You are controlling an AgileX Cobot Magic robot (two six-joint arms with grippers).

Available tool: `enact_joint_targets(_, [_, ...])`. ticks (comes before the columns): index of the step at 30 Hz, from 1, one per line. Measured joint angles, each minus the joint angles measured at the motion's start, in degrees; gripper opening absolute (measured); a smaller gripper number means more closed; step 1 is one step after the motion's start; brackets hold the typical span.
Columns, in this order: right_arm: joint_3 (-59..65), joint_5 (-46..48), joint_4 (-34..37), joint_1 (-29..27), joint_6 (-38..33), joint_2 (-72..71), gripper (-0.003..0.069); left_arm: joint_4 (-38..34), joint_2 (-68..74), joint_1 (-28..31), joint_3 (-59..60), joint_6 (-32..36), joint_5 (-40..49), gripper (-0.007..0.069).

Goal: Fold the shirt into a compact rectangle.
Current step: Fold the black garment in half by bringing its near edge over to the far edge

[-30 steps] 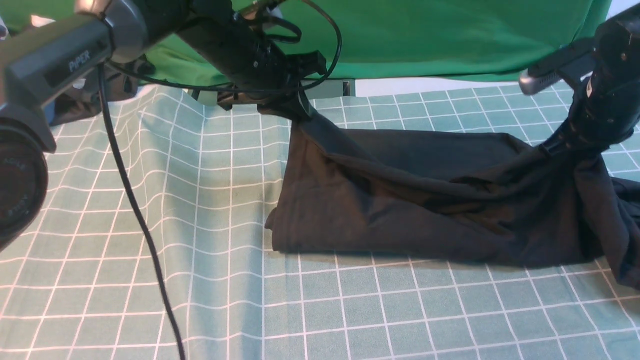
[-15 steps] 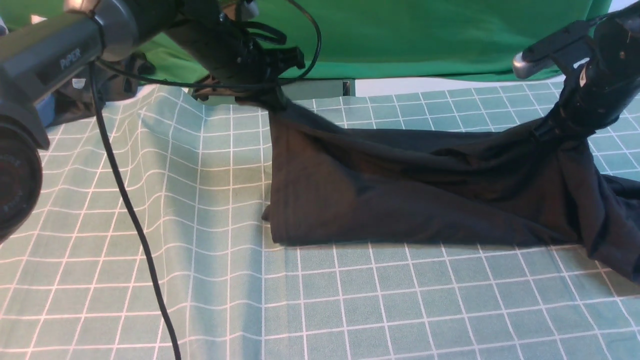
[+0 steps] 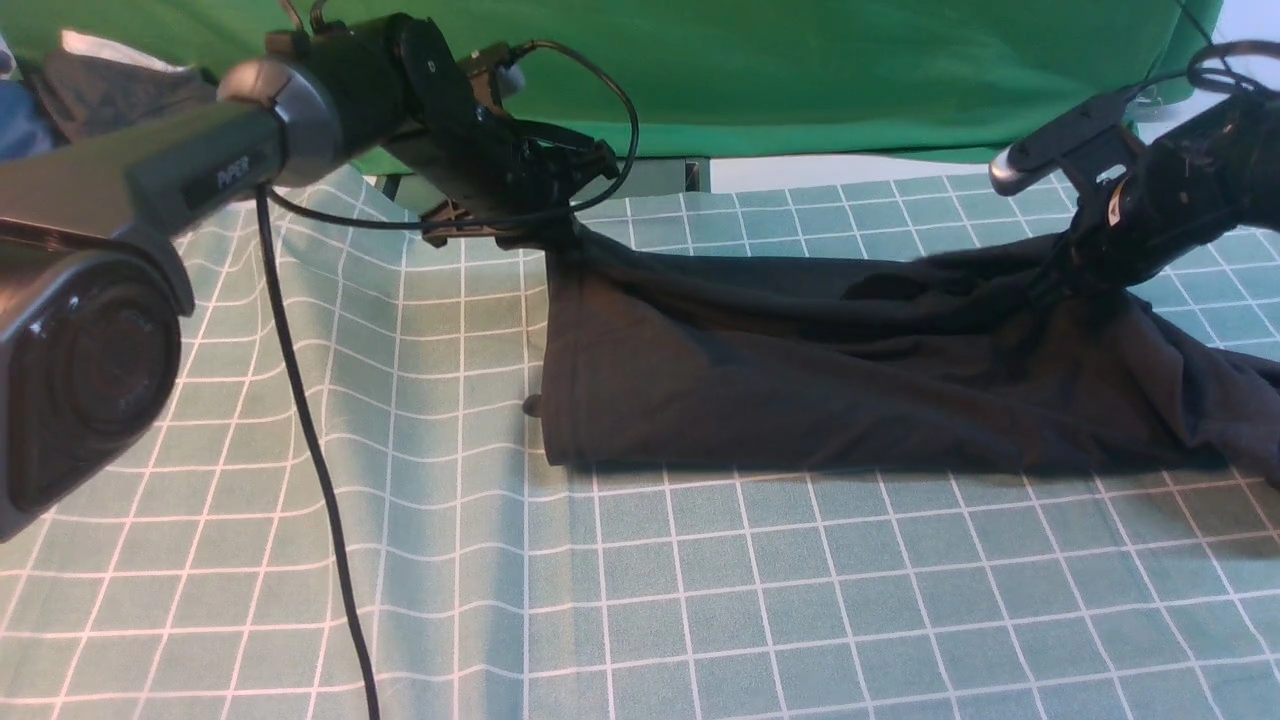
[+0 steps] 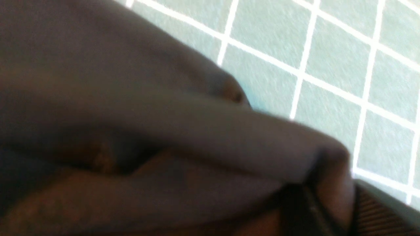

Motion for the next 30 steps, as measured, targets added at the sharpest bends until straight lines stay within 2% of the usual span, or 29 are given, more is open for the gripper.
enact_joint_targets(2, [0.0,-2.9,-0.2,-0.5,2.0,0.5,0.0331,-0.2,0.0,0.1,0.0,-0.9,-2.9,0.0091])
enact_joint_targets(3, [0.0,-4.1,-0.3,-0.7,2.8,0.5,0.0347,-0.2,-0.1,0.4,-0.3,-1.3,-3.9,0.0120])
enact_joint_targets(8, [-3.0,-4.6,-0.5,-1.5,7.3,0.5,0.0346,0.5,-0.8,2.0,-4.5,-1.7,-4.0,0.0300])
enact_joint_targets(11, [-8.7,2.5,-0.3,-1.5,7.3,0.4,0.0253,0.4,-2.5,2.8,-9.2,-1.7,0.1,0.0403])
enact_joint_targets(12, [-11.2,5.0,0.0,-1.5,7.2,0.4,0.0199,0.0,-3.1,3.0,-10.8,-1.7,1.7,0.0423])
enact_joint_targets(13, [-11.7,5.7,0.2,-1.5,7.1,0.4,0.0187,0.0,-3.2,3.0,-11.6,-1.7,2.1,0.0427])
enact_joint_targets(14, [-14.7,10.6,1.8,-1.5,5.7,0.4,0.0106,-0.6,-4.4,3.3,-14.3,-1.7,5.5,0.0447])
enact_joint_targets(15, [-18.2,14.9,4.1,-1.6,3.6,0.4,0.0063,-1.2,-5.0,3.3,-16.4,-1.7,9.0,0.0447])
enact_joint_targets(16, [-18.6,15.6,4.5,-1.6,3.3,0.4,0.0058,-1.4,-5.3,3.3,-16.7,-1.7,10.2,0.0444])
enact_joint_targets(17, [-22.6,21.5,8.3,-1.6,-0.2,0.3,0.0032,-2.4,-6.0,3.1,-18.6,-0.9,15.0,0.0417])
enact_joint_targets(19, [-25.5,25.5,11.5,-1.6,-3.0,0.2,0.0024,-2.7,-6.3,2.2,-19.3,0.6,20.5,0.0344])
enact_joint_targets(20, [-25.7,25.7,11.8,-1.6,-3.3,0.2,0.0024,-2.6,-6.3,2.1,-19.3,0.7,21.4,0.0326])
enact_joint_targets(22, [-26.8,26.7,13.5,-1.6,-5.0,0.2,0.0041,-2.2,-5.6,0.8,-19.3,1.9,25.5,0.0209])
enact_joint_targets(23, [-26.9,26.7,13.6,-1.6,-5.1,0.2,0.0044,-2.1,-5.5,0.5,-19.3,2.2,25.7,0.0200])
enact_joint_targets(24, [-27.0,26.8,13.8,-1.6,-5.2,0.4,0.0074,-1.8,-4.9,-0.1,-19.3,2.9,26.5,0.0134])
enact_joint_targets(26, [-27.0,27.0,13.9,-1.6,-5.3,0.9,0.0176,-1.8,-4.3,-0.6,-19.3,3.2,27.3,0.0054])
enact_joint_targets(28, [-27.0,27.0,13.9,-1.6,-5.3,1.4,0.0250,-1.8,-4.1,-0.7,-19.3,3.3,27.6,0.0030])
enact_joint_targets(29, [-27.0,26.7,13.9,-1.6,-5.3,2.3,0.0351,-1.7,-4.1,-0.7,-19.3,3.6,28.1,0.0017])
enact_joint_targets(30, [-27.1,26.3,13.9,-1.6,-5.3,3.0,0.0405,-1.6,-4.1,-0.7,-19.3,3.7,28.4,0.0015])
